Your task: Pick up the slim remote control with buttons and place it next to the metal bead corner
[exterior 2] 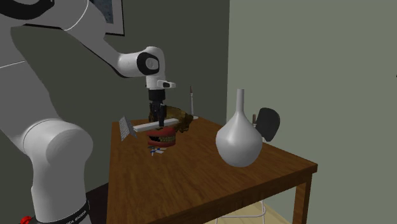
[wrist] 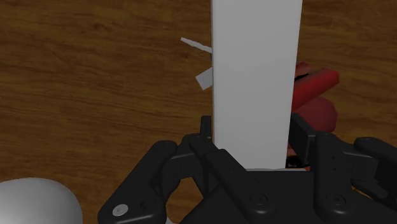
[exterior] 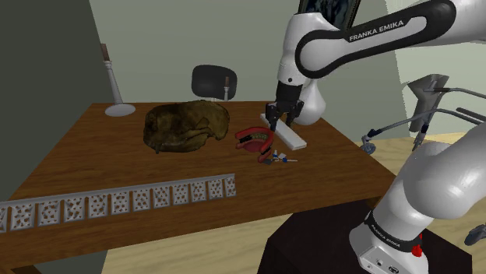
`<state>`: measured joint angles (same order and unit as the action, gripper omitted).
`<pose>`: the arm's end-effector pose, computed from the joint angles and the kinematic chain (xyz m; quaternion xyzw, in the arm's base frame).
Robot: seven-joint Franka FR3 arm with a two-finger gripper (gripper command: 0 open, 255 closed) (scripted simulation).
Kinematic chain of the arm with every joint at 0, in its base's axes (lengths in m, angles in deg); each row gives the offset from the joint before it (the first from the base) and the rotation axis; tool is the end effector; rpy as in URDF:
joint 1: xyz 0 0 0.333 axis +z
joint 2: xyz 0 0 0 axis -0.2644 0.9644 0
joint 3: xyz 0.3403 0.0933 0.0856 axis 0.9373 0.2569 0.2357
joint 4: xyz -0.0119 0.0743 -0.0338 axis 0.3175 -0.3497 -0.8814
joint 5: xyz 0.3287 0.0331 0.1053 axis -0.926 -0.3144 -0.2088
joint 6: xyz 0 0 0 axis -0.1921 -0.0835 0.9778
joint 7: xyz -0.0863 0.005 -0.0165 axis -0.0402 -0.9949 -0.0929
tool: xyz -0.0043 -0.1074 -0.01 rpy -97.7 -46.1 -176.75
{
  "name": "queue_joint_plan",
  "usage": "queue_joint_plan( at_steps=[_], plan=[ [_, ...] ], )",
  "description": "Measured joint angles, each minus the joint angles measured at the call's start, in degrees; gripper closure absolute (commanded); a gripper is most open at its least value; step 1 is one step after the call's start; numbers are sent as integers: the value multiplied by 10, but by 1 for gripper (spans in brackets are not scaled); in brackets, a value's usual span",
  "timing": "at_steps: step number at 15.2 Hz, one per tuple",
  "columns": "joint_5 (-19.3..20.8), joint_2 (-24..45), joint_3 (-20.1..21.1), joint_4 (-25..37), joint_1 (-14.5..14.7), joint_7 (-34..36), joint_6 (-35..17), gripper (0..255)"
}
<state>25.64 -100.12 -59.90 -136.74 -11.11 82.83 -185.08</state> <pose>0.3501 0.0630 0.5125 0.9888 -0.1486 0.0030 0.0098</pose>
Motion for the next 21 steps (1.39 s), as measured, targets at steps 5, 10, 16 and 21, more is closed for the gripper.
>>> queue_joint_plan(
  at_steps=[5, 10, 16, 21],
  plan=[
    [-27, -21, 51, -9, 34, 68, 10, 255],
    [-54, -27, 106, -9, 68, 139, 15, 255],
    [-77, -15, 163, 8, 99, 214, 15, 255],
    [-80, 0, 174, -17, 101, 223, -24, 255]
  ],
)
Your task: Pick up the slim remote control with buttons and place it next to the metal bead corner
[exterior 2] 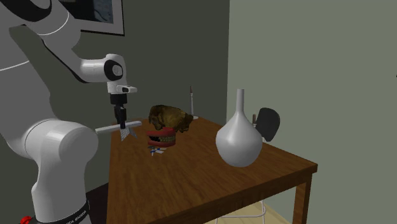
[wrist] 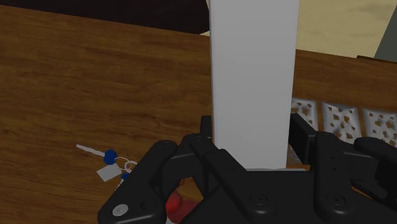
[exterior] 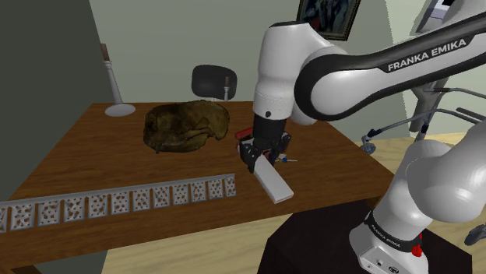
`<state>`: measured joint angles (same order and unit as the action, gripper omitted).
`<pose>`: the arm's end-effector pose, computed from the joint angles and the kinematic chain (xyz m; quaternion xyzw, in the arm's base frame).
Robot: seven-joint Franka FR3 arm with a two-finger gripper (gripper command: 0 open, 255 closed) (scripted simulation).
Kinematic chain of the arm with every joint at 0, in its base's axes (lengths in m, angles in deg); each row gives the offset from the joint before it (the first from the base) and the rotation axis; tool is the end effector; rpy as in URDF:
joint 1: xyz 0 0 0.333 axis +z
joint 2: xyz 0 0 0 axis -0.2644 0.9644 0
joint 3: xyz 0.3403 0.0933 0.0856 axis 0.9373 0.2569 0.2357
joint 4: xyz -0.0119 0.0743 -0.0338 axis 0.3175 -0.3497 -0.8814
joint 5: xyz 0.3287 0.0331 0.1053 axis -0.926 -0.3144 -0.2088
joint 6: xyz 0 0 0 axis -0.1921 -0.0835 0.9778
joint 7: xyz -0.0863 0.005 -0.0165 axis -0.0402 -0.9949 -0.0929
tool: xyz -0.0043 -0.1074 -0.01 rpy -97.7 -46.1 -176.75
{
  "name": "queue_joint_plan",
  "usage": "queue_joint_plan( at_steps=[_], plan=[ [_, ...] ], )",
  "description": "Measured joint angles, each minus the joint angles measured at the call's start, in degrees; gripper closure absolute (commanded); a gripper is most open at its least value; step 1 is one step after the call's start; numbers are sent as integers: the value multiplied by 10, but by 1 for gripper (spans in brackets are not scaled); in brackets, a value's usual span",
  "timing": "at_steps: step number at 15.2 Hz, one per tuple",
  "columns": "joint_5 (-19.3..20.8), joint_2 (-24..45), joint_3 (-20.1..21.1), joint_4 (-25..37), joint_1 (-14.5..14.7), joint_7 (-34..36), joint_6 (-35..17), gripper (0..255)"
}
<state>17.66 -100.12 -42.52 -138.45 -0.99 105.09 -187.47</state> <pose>0.2747 0.2339 0.4913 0.9887 -0.1494 0.0027 0.0100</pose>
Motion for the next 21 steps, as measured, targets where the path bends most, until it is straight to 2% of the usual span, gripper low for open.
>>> queue_joint_plan(
  at_steps=[15, 21],
  plan=[
    [9, 68, 22, -64, -6, 14, -131, 255],
    [10, 74, 24, -67, -7, 16, -140, 255]
  ],
)
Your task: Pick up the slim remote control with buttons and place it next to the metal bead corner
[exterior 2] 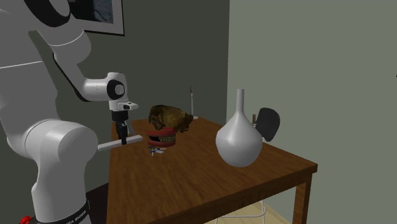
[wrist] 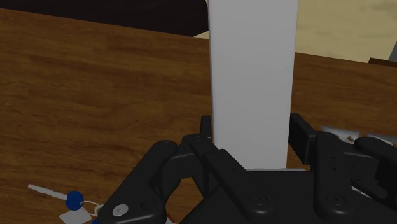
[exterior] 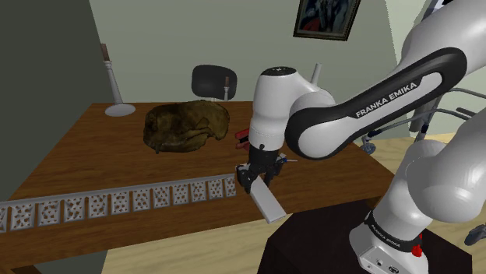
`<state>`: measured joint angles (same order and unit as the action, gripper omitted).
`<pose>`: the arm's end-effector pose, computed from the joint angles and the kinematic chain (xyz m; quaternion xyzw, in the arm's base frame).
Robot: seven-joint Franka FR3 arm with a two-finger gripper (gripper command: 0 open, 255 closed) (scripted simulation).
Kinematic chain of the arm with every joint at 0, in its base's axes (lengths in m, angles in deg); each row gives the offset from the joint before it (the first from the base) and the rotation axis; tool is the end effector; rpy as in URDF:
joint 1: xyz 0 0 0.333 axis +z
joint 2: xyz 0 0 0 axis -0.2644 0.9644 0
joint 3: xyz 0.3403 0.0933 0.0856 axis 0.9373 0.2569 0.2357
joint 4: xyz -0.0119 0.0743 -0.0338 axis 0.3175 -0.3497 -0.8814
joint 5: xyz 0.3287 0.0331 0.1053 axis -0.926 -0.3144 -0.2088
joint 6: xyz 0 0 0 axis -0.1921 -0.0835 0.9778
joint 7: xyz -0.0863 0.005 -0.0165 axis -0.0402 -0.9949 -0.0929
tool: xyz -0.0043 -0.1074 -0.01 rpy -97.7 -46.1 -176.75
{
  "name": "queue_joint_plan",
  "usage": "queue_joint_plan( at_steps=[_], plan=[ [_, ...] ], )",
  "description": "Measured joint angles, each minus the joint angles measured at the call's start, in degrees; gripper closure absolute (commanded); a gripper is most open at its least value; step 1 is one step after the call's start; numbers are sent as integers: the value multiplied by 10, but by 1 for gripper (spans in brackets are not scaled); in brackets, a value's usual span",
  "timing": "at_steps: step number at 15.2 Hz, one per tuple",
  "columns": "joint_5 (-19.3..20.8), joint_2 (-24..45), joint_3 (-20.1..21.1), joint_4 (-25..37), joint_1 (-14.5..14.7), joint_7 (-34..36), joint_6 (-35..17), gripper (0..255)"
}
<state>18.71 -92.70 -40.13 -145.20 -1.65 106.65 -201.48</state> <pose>0.2866 0.2384 0.4203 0.9887 -0.1495 0.0030 0.0098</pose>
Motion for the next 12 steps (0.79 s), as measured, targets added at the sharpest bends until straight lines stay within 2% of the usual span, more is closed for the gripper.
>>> queue_joint_plan(
  at_steps=[1, 7, 12],
  plan=[
    [0, 0, 0, 0, 0, 0, 0, 0],
    [0, 0, 0, 0, 0, 0, 0, 0],
    [-8, -43, -13, 34, 4, -10, 75, 0]
  ],
)
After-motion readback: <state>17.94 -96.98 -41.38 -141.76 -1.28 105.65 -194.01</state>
